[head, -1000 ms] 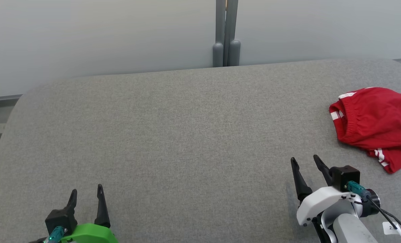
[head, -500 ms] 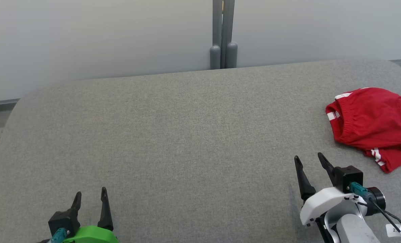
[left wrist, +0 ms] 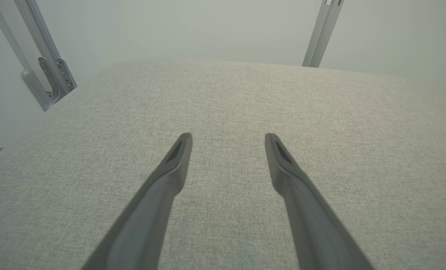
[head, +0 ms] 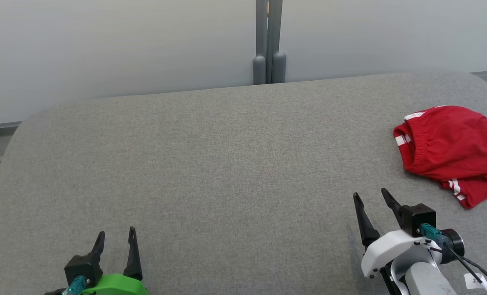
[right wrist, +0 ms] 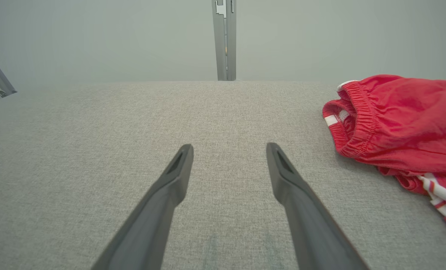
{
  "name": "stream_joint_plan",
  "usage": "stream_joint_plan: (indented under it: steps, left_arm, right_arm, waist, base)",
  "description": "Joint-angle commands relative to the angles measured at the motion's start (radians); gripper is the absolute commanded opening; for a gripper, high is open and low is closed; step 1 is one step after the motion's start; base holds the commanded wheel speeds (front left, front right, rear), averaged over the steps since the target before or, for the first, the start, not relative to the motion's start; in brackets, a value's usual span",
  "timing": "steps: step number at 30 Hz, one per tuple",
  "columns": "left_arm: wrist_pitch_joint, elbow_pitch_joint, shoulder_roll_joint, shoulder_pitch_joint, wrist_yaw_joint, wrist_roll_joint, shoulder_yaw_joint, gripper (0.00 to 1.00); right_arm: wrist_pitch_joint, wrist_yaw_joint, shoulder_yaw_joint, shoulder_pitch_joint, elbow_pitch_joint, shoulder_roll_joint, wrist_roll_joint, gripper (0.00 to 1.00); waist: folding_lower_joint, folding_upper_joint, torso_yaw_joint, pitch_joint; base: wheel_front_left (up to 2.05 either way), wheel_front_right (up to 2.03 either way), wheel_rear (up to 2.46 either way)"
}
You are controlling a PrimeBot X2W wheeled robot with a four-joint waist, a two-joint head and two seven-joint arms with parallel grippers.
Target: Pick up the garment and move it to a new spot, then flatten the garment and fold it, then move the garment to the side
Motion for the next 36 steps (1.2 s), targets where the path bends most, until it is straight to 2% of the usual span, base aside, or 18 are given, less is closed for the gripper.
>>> stream_joint_plan:
  steps: [1, 36]
  left_arm:
    - [0.001, -0.002, 0.005, 0.001, 0.004, -0.004, -0.002, 1.0]
    - [0.001, -0.005, 0.005, -0.01, 0.009, -0.017, -0.011, 1.0]
  right_arm:
    - [-0.002, -0.001, 0.005, 0.001, 0.001, -0.003, 0.01, 1.0]
    - [-0.002, -0.001, 0.024, 0.01, 0.002, -0.003, 0.014, 1.0]
  waist:
    - [0.0, 0.0, -0.013, 0.001]
    - [0.0, 0.0, -0.016, 0.003]
  base:
    - [0.0, 0.0, 0.0]
    - [0.0, 0.0, 0.0]
